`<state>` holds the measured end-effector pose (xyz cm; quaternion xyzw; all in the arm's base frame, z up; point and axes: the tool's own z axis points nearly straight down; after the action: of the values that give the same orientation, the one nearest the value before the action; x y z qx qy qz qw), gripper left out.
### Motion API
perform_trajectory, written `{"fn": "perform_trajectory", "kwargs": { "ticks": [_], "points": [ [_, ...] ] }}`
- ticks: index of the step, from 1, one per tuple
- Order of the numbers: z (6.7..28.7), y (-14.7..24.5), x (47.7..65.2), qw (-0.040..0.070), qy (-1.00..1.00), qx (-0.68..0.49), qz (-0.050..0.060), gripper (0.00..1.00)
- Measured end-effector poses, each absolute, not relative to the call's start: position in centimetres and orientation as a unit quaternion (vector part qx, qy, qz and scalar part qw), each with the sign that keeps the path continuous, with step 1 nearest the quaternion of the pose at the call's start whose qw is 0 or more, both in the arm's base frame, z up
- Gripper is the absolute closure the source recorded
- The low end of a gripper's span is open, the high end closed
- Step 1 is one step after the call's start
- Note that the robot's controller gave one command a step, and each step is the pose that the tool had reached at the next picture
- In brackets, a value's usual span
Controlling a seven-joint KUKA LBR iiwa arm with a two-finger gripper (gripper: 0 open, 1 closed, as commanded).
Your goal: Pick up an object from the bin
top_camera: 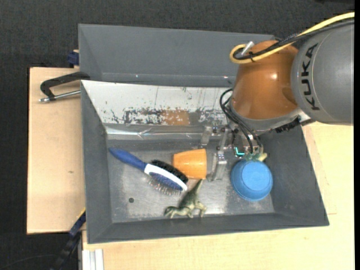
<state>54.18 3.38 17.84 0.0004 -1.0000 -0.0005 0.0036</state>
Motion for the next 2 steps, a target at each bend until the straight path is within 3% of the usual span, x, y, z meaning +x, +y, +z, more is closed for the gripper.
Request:
{"fn": "perform_trajectory", "kwargs": {
  "ticks": [1,2],
  "points": [
    [8.10,3.94,56.41,0.003,-1.000,0.012,0.000,0.00],
    [8.56,3.94,56.58,0.000,-1.000,0.012,-0.001,1.00]
  ]
}}
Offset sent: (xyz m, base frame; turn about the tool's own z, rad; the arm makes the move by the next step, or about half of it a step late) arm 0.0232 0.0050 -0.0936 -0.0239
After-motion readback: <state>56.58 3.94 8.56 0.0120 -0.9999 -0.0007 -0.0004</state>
